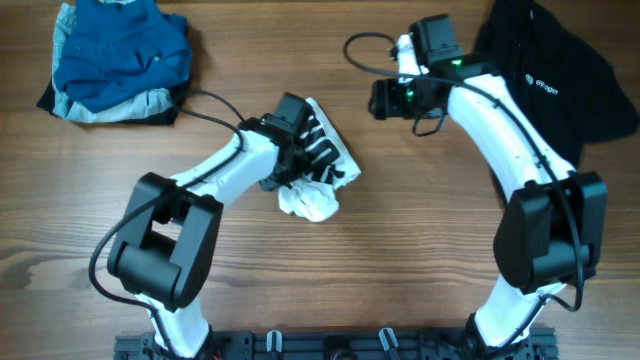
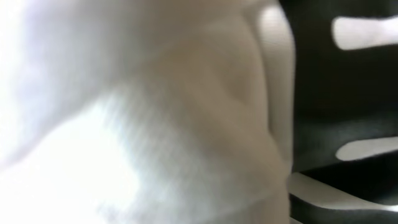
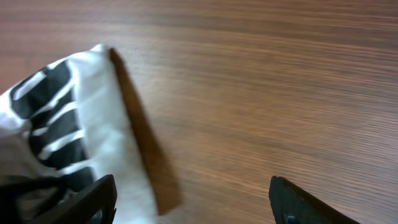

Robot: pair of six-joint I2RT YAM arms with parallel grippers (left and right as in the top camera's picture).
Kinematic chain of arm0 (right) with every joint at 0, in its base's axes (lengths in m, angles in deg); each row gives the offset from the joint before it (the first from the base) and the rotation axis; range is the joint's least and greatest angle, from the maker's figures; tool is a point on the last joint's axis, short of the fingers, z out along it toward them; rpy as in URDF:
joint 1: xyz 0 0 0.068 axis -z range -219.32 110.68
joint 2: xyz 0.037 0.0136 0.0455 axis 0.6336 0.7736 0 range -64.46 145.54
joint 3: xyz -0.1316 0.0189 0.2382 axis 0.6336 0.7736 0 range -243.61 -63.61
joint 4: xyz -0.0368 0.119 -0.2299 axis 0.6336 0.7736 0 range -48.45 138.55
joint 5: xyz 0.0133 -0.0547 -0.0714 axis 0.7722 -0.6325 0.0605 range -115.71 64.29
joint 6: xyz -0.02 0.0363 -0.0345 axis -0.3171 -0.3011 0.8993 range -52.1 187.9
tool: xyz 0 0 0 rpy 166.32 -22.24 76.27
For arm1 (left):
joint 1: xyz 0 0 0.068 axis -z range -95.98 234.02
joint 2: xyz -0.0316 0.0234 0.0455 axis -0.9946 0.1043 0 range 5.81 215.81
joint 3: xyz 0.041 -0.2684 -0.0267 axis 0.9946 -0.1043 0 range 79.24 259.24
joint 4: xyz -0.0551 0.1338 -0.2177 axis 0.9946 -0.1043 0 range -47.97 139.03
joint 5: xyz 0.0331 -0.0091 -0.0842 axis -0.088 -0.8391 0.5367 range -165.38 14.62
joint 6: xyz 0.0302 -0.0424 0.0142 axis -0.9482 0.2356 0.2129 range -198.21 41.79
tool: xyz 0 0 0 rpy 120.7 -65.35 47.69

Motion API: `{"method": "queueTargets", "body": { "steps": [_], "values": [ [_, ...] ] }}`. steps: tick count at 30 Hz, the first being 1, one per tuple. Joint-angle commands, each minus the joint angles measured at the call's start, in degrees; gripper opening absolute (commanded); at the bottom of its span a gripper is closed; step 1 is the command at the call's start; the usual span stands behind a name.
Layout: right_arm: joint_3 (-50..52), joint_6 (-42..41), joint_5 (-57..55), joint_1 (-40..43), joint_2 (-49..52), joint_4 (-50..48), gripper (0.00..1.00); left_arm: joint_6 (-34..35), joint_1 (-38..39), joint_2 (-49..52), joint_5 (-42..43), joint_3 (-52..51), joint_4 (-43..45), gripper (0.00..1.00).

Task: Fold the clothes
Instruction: 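Carry the bundle to the top-left clothing stack and place it on top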

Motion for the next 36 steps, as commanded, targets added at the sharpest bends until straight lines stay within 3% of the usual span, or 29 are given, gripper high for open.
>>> {"method": "queueTargets", "body": {
  "steps": [1, 10, 24, 36],
  "values": [
    [-0.4, -1.1, -0.3, 3.6, 0.9, -0.3, 0.79, -8.4, -6.8, 2.8, -11.2, -1.6, 0.2, 0.04],
    [-0.4, -0.8, 0.7, 7.4, 0.9, -0.1, 0.79, -18.3, -12.5, -7.0, -8.8, 6.1, 0.4, 0.04],
    [-0.4, -0.8, 0.7, 7.3, 0.9, -0.3, 0.79, -18.2, -13.6, -15.3, -8.8, 13.0, 7.9, 0.04],
    [-0.4, -0.7, 0.7, 7.3, 0.9, -1.2, 0.79, -11.7, -24.4, -15.3, -8.3, 17.8, 15.0, 0.04]
  ]
}}
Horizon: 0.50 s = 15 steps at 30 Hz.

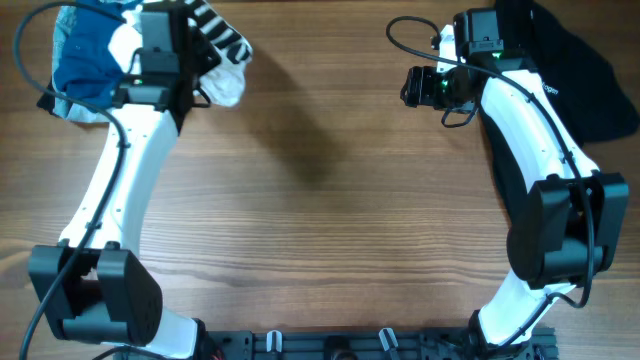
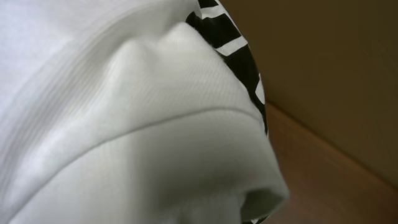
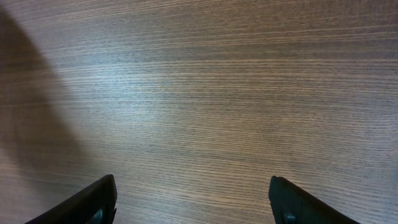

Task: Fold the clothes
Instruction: 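Carry the bundle to the top-left clothing stack and place it on top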

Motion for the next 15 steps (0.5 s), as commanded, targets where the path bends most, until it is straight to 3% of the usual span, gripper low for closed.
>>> {"method": "queueTargets", "body": {
  "steps": [1, 15],
  "values": [
    [-0.4, -0.3, 0.7, -0.1, 0.9, 0.1, 0.79, 3.7, -3.7, -1.8, -0.4, 3.1, 3.2, 0.04],
    [-0.4, -0.2, 0.7, -0.1, 0.9, 1.3, 0.79, 16.5, -15.7, 3.3, 2.4, 3.1, 17.3, 0.04]
  ]
}}
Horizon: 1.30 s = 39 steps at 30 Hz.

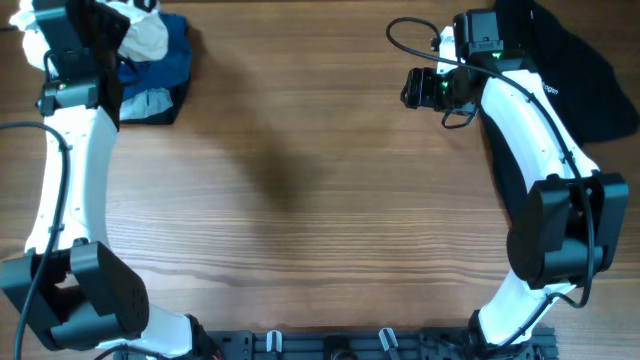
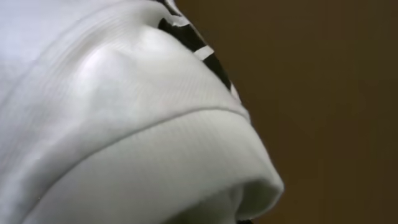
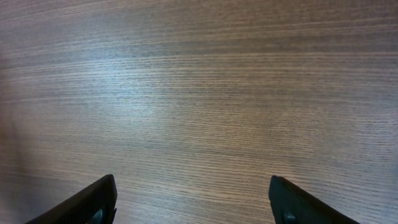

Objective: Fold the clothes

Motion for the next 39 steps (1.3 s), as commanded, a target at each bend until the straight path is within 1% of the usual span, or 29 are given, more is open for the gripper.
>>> {"method": "queueTargets", "body": {
  "steps": [1, 3, 6, 9, 10, 11, 12, 13, 14, 15, 16, 20, 21, 23, 27, 32, 34, 35, 39],
  "values": [
    [-0.4, -0.2, 0.6, -0.1, 0.9, 0.3, 0.79, 4.9, -0.9, 4.0, 1.0, 1.9, 4.1, 0.04],
    [-0.4, -0.2, 0.6, -0.1, 0.9, 0.5, 0.79, 5.8, -0.9, 6.9, 1.0, 1.9, 5.8, 0.04],
    [-0.4, -0.1, 0.6, -0.2, 0.9, 1.0, 0.79, 5.7, -1.4, 11.2, 1.0, 1.9, 5.0, 0.04],
    [-0.4, 0.8, 0.6, -0.2, 0.9, 1.0, 0.79, 5.7, -2.3, 14.4, -0.4, 1.9, 0.1, 0.04],
    [-0.4, 1.1, 0.6, -0.2, 0.9, 1.0, 0.79, 5.7, -2.7, 15.3, -1.6, 1.9, -1.7, 0.06],
    [-0.4, 1.1, 0.6, -0.2, 0.9, 1.0, 0.79, 5.7, -3.2, 16.0, -2.7, 1.9, -3.3, 0.22],
    [-0.4, 1.2, 0.6, -0.2, 0.9, 1.0, 0.79, 5.7, -3.7, 16.5, -3.5, 1.9, -4.9, 0.41],
    [-0.4, 1.2, 0.6, -0.2, 0.9, 1.0, 0.79, 5.6, -4.3, 16.9, -4.1, 1.9, -6.8, 0.72],
    [-0.4, 1.2, 0.6, -0.2, 0.9, 1.0, 0.79, 5.5, -4.9, 16.9, -4.2, 1.8, -8.6, 0.85],
    [-0.4, 1.2, 0.7, -0.2, 0.9, 0.9, 0.79, 5.5, -5.5, 16.9, -4.2, 1.9, -9.8, 0.94],
    [-0.4, 1.2, 0.7, -0.2, 0.9, 0.8, 0.79, 4.6, -6.1, 16.9, -3.9, 1.9, -10.8, 1.0],
    [-0.4, 1.3, 0.7, -0.2, 0.9, 0.3, 0.79, -4.4, -7.0, 16.5, 1.3, 1.9, -11.2, 1.0],
    [-0.4, 1.3, 0.7, -0.2, 0.9, 0.0, 0.8, -8.2, -7.0, 16.0, 3.3, 1.9, -11.7, 1.0],
    [-0.4, 1.3, 0.6, -0.2, 0.9, -0.2, 0.8, -12.4, -6.9, 14.3, 6.1, 1.9, -13.1, 1.0],
    [-0.4, 1.3, 0.9, -0.2, 0.9, -0.8, 0.8, -17.2, -6.9, 8.5, 7.3, 1.9, -18.5, 1.0],
    [-0.4, 1.3, 0.9, -0.2, 0.9, -0.2, 0.8, -20.7, -6.9, -0.1, 7.5, 1.9, -26.5, 1.0],
    [-0.4, 1.3, 0.9, -0.2, 0.9, -0.2, 0.8, -21.0, -6.9, -2.5, 7.8, 1.9, -27.7, 1.0],
    [-0.4, 1.3, 0.9, -0.2, 0.9, -0.3, 0.8, -22.3, -6.8, -3.3, 8.7, 1.9, -27.6, 1.0],
    [-0.4, 1.3, 0.9, -0.2, 0.9, -0.7, 0.8, -30.1, -5.6, -4.2, 9.8, 1.9, -25.2, 1.0]
  ]
}}
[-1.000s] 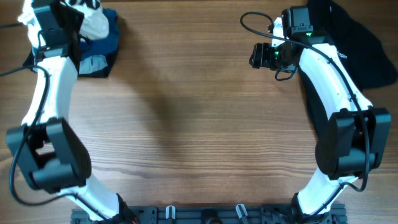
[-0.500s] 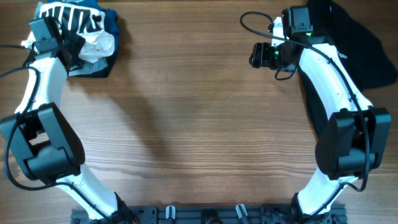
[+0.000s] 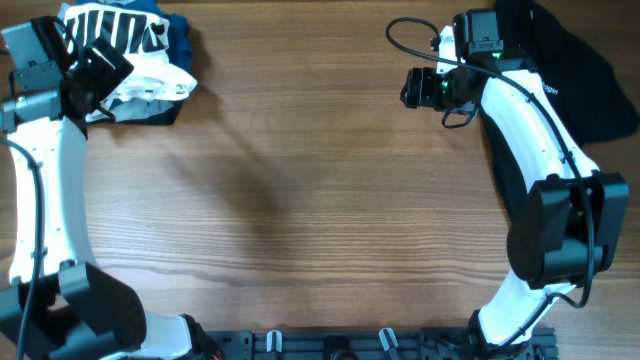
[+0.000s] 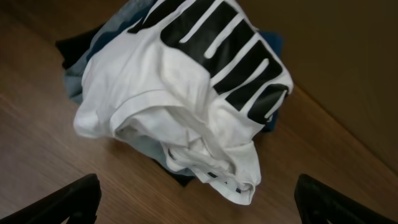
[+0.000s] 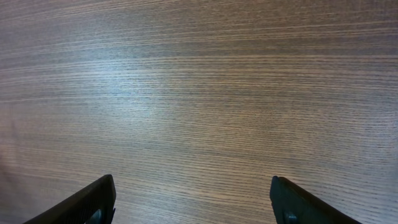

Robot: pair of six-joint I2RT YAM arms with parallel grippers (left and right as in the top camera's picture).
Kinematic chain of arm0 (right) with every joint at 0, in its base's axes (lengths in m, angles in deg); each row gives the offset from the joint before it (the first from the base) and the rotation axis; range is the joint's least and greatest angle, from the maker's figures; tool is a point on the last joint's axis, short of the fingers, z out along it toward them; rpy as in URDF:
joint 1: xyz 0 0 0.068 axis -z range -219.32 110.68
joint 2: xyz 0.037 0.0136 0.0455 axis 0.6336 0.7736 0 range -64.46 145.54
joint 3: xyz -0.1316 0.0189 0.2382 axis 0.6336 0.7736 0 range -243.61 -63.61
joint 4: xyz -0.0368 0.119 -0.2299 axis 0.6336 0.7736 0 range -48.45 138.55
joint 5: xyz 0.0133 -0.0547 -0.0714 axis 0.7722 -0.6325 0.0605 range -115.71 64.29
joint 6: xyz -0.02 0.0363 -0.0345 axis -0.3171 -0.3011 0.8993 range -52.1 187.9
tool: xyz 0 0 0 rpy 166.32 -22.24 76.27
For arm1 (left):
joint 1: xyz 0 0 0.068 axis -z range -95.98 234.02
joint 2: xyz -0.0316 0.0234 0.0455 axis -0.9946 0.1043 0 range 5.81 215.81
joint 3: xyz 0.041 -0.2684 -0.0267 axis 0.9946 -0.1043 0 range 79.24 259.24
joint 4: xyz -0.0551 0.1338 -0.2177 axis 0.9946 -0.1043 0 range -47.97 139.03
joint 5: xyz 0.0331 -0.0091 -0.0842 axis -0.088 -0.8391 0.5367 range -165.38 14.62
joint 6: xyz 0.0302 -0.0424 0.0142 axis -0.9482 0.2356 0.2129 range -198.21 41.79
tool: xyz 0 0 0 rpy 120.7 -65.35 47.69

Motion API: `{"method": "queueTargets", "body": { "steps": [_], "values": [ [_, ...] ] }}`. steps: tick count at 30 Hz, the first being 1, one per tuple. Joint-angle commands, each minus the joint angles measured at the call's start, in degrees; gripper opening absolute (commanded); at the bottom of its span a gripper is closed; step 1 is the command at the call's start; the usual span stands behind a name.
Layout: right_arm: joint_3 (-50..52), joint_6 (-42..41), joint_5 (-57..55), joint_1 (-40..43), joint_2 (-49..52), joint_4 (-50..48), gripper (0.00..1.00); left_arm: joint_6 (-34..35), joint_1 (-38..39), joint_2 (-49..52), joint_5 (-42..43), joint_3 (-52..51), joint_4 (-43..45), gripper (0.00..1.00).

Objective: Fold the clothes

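Observation:
A white garment with black stripes (image 3: pixel 125 45) lies crumpled on top of a pile of blue and dark clothes (image 3: pixel 175 35) at the far left corner; the left wrist view shows the white garment (image 4: pixel 193 93) from close by. My left gripper (image 3: pixel 97 72) hovers open just beside the pile, holding nothing. A black garment (image 3: pixel 565 70) lies spread at the far right. My right gripper (image 3: pixel 408 88) hangs open above bare wood, its fingertips (image 5: pixel 93 202) wide apart.
The wooden table (image 3: pixel 320 200) stretches between the two arms. The right arm's cable (image 3: pixel 400 30) loops near the far edge. A black rail (image 3: pixel 340 345) runs along the near edge.
My left gripper has let go of the white striped garment, which now lies on the pile at the far left. The gripper has drawn back a little toward me. The right arm has not moved.
First my left gripper was shut on the folded white garment at the table's middle, the right gripper open nearby. Then the left arm held it beside the pile, then over the pile. Now the garment rests there and the left gripper is open.

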Motion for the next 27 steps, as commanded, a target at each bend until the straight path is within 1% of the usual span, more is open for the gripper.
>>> {"method": "queueTargets", "body": {
  "steps": [1, 2, 5, 11, 16, 20, 24, 27],
  "values": [
    [-0.4, 0.8, 0.9, -0.2, 0.9, -0.3, 0.8, -11.0, 1.7, 0.2, 1.7, 0.8, 2.8, 1.0],
    [-0.4, 0.8, 0.9, -0.2, 0.9, -0.3, 0.8, -14.4, 2.3, 0.9, 1.7, 0.8, 4.8, 1.0],
    [-0.4, 0.8, 0.9, -0.2, 0.9, -0.3, 0.8, -20.6, 3.1, 3.5, 1.8, 0.8, 10.5, 1.0],
    [-0.4, 0.8, 0.9, -0.2, 0.9, -0.2, 0.8, -27.9, 3.3, 12.7, 1.2, 0.8, 21.9, 1.0],
    [-0.4, 0.8, 0.9, -0.2, 0.9, 0.4, 0.8, -28.2, 3.3, 22.3, 0.0, 0.8, 27.2, 1.0],
    [-0.4, 0.8, 0.9, -0.2, 0.9, 0.6, 0.8, -28.2, 3.3, 28.5, 0.0, 0.8, 27.4, 1.0],
    [-0.4, 0.8, 0.9, -0.2, 0.9, 0.8, 0.8, -28.2, 3.3, 28.7, 0.0, 0.8, 27.8, 1.0],
    [-0.4, 0.8, 0.9, -0.2, 0.9, 0.8, 0.81, -28.0, 3.4, 24.3, 0.0, 2.0, 27.4, 1.0]
  ]
}}
